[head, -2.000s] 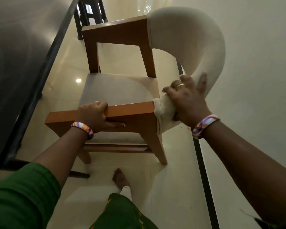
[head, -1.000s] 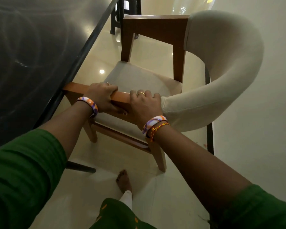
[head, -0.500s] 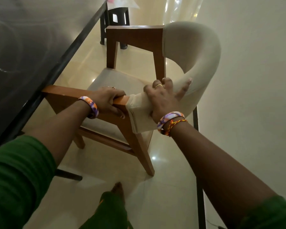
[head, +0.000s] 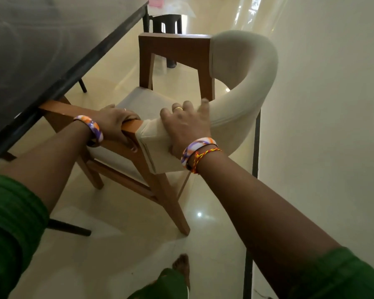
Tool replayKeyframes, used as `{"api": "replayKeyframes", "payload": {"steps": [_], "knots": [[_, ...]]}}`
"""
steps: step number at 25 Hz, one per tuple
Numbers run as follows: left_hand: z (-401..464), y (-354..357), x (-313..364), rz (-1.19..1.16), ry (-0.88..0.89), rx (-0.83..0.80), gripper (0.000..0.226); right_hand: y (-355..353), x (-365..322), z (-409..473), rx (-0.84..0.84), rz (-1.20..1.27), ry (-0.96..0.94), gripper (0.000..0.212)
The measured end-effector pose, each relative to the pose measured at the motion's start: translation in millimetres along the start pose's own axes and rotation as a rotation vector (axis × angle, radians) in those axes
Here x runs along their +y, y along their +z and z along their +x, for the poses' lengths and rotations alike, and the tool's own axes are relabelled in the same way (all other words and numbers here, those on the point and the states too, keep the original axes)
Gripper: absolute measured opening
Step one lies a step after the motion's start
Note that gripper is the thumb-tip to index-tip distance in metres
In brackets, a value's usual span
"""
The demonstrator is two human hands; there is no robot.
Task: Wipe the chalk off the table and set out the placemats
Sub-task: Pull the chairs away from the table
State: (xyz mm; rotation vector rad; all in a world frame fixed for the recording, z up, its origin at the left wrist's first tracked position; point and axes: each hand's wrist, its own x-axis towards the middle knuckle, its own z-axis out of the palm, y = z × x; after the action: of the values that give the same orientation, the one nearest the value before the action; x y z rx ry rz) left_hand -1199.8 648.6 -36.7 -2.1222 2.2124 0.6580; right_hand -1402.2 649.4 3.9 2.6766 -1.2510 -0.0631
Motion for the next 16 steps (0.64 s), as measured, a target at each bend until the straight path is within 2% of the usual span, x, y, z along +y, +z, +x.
{"api": "replayKeyframes", "payload": {"steps": [2, 4, 7, 8, 10, 12, 14, 16], "knots": [[0, -4, 3, -0.083, -0.085, -0.019, 0.060, -2, 27, 5, 0.028, 0.030, -0.199, 0.057], [2, -11, 16, -0.081, -0.123, -0.187, 0.062, -9, 62, 7, 0.016, 0.147, -0.249, 0.056], [27, -26, 48, 0.287, -0.030, -0.428, 0.077, -5, 136, 6, 0.067, 0.313, -0.189, 0.058], [33, -32, 64, 0.281, 0.002, -0.489, 0.082, 0, 162, 6, 0.137, 0.392, -0.170, 0.056], [44, -46, 99, -0.034, 0.103, -0.570, 0.091, 11, 210, 12, 0.212, 0.470, -0.127, 0.057], [58, -58, 145, -0.327, 0.185, -0.532, 0.076, 22, 243, 34, 0.179, 0.524, -0.056, 0.055], [94, -61, 185, -0.408, 0.151, -0.386, 0.055, 27, 268, 65, 0.133, 0.640, 0.021, 0.045], [141, -64, 223, -0.442, 0.062, -0.246, 0.052, 33, 298, 101, 0.081, 0.794, 0.059, 0.039]]}}
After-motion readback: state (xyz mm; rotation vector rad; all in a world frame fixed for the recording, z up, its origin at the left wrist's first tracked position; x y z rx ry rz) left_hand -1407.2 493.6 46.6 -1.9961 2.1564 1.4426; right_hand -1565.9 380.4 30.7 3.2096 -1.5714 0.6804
